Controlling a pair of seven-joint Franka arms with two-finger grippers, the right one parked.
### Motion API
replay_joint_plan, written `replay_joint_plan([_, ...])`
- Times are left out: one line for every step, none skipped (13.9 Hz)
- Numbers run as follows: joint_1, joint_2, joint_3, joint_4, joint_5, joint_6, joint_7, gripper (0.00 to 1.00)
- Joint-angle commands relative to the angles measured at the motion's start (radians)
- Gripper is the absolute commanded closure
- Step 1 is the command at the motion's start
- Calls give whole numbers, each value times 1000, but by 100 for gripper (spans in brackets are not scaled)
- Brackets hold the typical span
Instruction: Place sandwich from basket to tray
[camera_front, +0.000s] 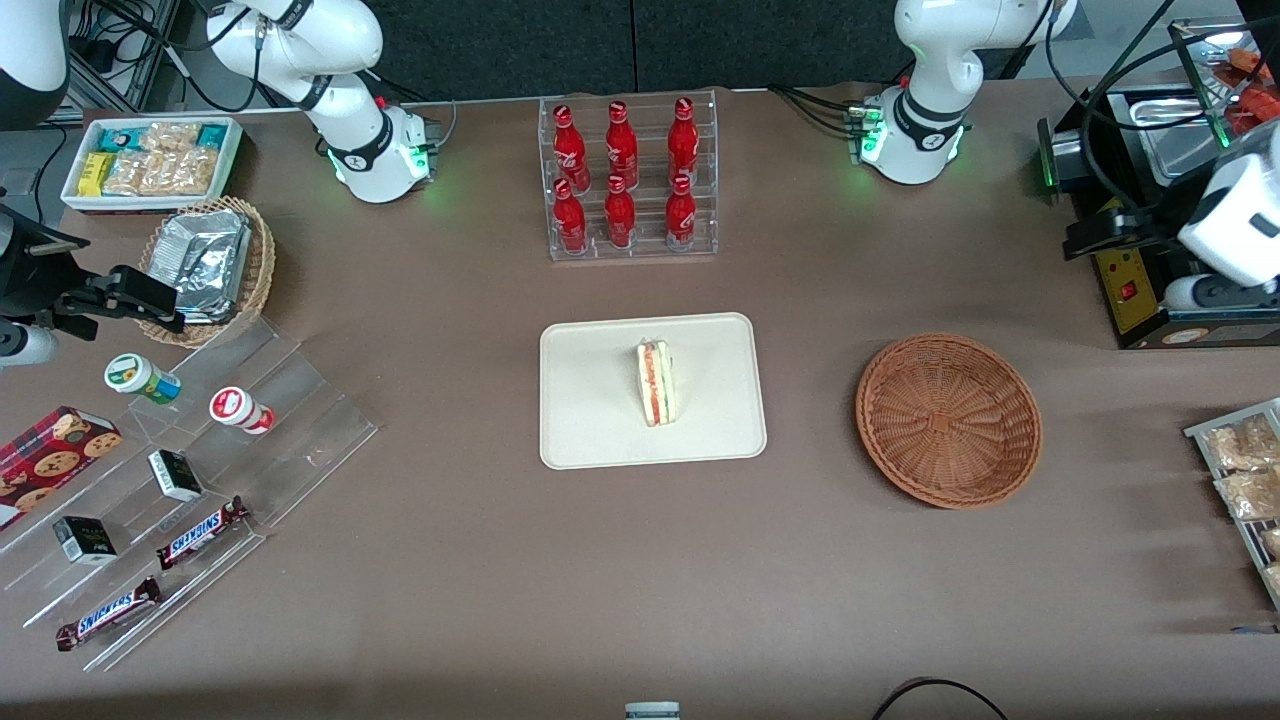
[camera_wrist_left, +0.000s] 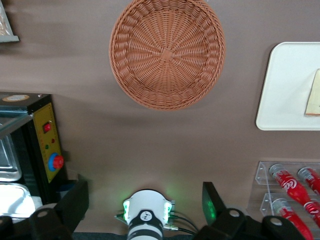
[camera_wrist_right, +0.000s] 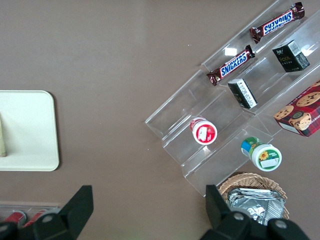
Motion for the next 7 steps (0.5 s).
replay_joint_plan([-6, -24, 12, -6, 14, -6, 26, 0])
replay_joint_plan([-6, -24, 14, 3, 11, -6, 32, 0])
replay_joint_plan([-6, -23, 14, 26, 9, -6, 35, 0])
replay_joint_plan([-6, -16, 12, 40, 9, -7, 33, 0])
replay_joint_plan([-6, -13, 9, 48, 8, -6, 41, 0])
replay_joint_plan([-6, -9, 8, 60, 8, -6, 53, 0])
replay_joint_plan([-6, 0, 6, 63, 9, -7, 58, 0])
